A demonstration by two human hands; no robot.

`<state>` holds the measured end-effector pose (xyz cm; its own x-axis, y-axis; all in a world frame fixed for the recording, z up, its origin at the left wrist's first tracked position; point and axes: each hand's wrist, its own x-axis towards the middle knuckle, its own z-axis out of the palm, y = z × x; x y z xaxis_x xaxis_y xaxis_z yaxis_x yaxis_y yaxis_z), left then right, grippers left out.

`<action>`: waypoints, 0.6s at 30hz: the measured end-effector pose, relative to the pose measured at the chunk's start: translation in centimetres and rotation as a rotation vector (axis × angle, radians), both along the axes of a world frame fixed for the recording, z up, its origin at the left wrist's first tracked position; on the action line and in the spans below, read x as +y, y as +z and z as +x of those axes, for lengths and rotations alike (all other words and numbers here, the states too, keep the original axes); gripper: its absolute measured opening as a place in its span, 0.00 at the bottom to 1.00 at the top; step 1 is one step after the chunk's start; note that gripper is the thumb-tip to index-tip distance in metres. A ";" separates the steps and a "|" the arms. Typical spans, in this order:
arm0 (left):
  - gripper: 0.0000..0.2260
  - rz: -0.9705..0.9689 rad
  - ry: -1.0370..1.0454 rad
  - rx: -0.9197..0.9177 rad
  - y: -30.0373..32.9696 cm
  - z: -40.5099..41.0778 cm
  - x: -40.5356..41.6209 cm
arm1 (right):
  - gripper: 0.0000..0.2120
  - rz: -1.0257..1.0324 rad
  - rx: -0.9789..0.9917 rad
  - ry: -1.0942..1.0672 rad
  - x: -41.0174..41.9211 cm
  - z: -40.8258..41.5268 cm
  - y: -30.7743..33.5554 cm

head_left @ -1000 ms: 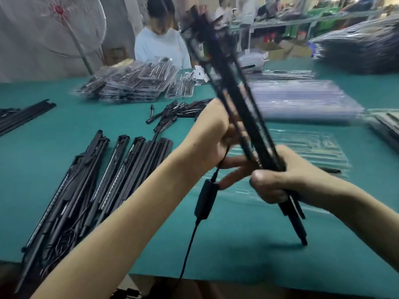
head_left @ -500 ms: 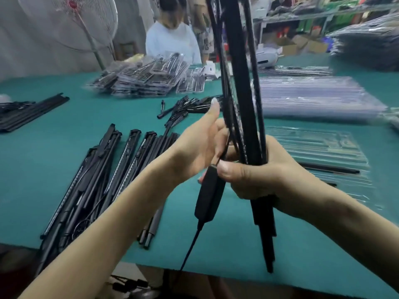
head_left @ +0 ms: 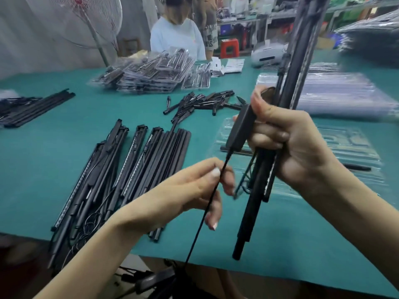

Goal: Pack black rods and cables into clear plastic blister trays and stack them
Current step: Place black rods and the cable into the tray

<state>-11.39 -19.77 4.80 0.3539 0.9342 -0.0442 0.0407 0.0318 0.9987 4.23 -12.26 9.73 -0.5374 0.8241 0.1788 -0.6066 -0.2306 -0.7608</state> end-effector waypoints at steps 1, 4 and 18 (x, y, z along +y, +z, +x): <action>0.10 0.048 -0.014 0.012 -0.4 -0.4 -0.7 | 0.08 -0.045 0.012 -0.009 0.2 0.0 0.0; 0.09 0.055 -0.010 -0.043 -0.5 -0.8 -1.6 | 0.08 -0.072 0.022 0.001 0.0 -0.2 -0.2; 0.22 0.351 0.043 1.428 -4.3 -3.4 -10.0 | 0.06 0.104 -0.129 0.206 -1.2 0.1 -1.1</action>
